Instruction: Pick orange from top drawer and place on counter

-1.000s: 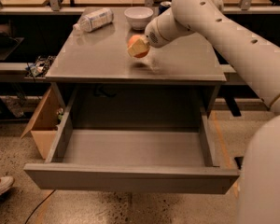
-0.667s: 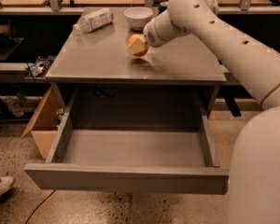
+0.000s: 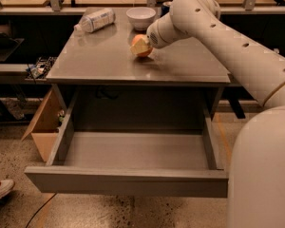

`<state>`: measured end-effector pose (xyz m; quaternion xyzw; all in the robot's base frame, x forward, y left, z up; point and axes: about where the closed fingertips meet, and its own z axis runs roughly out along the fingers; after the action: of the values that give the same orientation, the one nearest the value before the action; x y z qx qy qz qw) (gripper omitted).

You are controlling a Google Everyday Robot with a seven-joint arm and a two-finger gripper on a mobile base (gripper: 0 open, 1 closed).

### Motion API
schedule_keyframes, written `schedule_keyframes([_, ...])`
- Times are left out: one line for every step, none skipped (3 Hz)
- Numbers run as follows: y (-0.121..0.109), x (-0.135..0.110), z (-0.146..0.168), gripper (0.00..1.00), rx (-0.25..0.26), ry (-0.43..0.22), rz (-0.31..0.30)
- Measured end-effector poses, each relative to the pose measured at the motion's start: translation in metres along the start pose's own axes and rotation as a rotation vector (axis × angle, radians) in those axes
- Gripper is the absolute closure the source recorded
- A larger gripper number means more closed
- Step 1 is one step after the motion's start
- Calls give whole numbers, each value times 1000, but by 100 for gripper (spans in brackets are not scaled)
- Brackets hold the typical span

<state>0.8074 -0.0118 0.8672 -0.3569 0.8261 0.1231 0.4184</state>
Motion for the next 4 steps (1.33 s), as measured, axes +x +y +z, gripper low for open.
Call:
schedule_keyframes([2,1,3,59,-4,2,0])
schedule_keyframes([4,1,5,28,-8,1,-2])
schedule_keyframes([5,-2,2,5,-7,-10,-9])
schedule_keyframes([4,-6,-6,0,8,-21,-30])
